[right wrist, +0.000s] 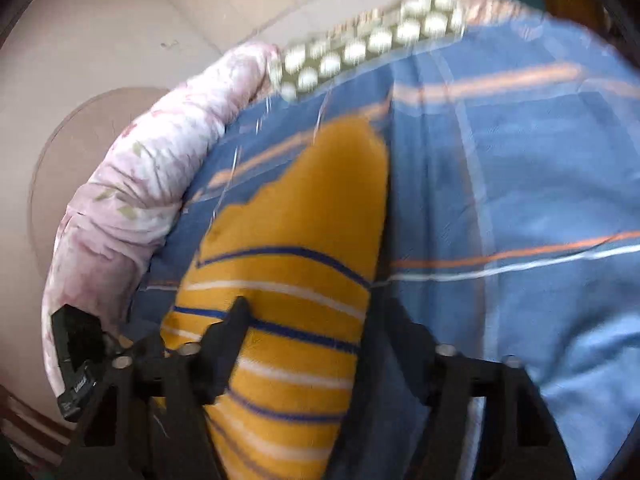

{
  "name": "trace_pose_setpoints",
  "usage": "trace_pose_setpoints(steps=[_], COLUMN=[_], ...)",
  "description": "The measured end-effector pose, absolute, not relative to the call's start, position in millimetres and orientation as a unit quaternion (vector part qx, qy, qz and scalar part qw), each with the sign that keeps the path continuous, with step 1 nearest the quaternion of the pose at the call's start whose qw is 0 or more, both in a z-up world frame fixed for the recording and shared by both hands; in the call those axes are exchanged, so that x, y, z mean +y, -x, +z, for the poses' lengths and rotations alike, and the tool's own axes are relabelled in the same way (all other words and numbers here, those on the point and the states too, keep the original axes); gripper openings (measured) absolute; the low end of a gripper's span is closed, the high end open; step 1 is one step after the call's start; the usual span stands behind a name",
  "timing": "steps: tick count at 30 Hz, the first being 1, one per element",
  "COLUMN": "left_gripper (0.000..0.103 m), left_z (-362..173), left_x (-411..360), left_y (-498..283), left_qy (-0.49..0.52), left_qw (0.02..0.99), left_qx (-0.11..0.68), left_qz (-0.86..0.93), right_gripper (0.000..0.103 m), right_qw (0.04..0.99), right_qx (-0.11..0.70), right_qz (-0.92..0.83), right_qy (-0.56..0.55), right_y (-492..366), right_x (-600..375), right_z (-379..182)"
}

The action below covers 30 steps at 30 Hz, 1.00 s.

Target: Fold small clothes

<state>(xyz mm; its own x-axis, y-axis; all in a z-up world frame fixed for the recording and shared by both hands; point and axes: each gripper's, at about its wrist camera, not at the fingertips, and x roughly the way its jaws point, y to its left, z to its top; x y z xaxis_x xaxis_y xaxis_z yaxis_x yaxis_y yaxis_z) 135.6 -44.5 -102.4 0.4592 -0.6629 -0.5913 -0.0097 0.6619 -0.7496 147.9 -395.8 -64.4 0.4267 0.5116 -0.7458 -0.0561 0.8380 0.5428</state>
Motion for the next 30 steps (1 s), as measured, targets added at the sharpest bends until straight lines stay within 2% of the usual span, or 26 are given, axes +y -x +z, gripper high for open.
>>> trace_pose_setpoints(steps=[1, 2, 5, 9, 12, 13, 16, 19, 25, 27, 30], left_gripper=[0.056, 0.048, 0.04, 0.04, 0.036, 0.036, 0.051, 0.051, 0.051, 0.051, 0.049], left_z=[-101.5, -100.9, -85.3, -60.6, -76.2, -85.5, -97.0, -88.0, -88.5, -94.6, -96.8], left_x=[-47.5, -50.1, -52.0, -53.1, -47.7, -45.4, -36.2, -21.9, 29.9, 52.9, 86.2], left_y=[-136.4, -137.8, -133.6, -121.6, -125.6, -127.4, -127.6, -121.7, -114.2, -115.0, -109.7], left_qy=[0.345, 0.342, 0.359, 0.362, 0.368, 0.362, 0.365, 0.326, 0.232, 0.218, 0.212], left_qw=[0.782, 0.781, 0.783, 0.795, 0.785, 0.786, 0.785, 0.818, 0.846, 0.839, 0.828], left_qx=[0.475, 0.48, 0.456, 0.423, 0.451, 0.466, 0.475, 0.464, 0.462, 0.466, 0.46], left_qz=[-0.208, -0.208, -0.222, -0.239, -0.211, -0.184, -0.156, -0.096, 0.127, 0.178, 0.242], right_gripper=[0.052, 0.045, 0.034, 0.033, 0.037, 0.042, 0.054, 0.054, 0.054, 0.051, 0.039], right_qw=[0.808, 0.805, 0.792, 0.817, 0.828, 0.829, 0.829, 0.836, 0.9, 0.903, 0.887], right_qx=[0.508, 0.506, 0.488, 0.446, 0.469, 0.484, 0.511, 0.497, 0.425, 0.417, 0.445], right_qz=[0.175, 0.175, 0.202, 0.228, 0.2, 0.181, 0.133, 0.123, 0.068, 0.079, 0.109], right_qy=[-0.24, -0.256, -0.307, -0.286, -0.232, -0.216, -0.185, -0.197, -0.065, -0.061, -0.059], right_y=[-150.7, -151.9, -149.6, -141.0, -146.1, -148.7, -146.0, -137.2, -117.4, -120.3, -131.3], right_x=[-397.7, -400.9, -411.5, -414.2, -408.2, -405.2, -404.1, -411.4, -383.0, -368.8, -340.1], right_z=[-69.5, -72.1, -52.2, -6.9, -15.9, -26.1, -53.6, -42.8, 20.3, 30.5, 23.0])
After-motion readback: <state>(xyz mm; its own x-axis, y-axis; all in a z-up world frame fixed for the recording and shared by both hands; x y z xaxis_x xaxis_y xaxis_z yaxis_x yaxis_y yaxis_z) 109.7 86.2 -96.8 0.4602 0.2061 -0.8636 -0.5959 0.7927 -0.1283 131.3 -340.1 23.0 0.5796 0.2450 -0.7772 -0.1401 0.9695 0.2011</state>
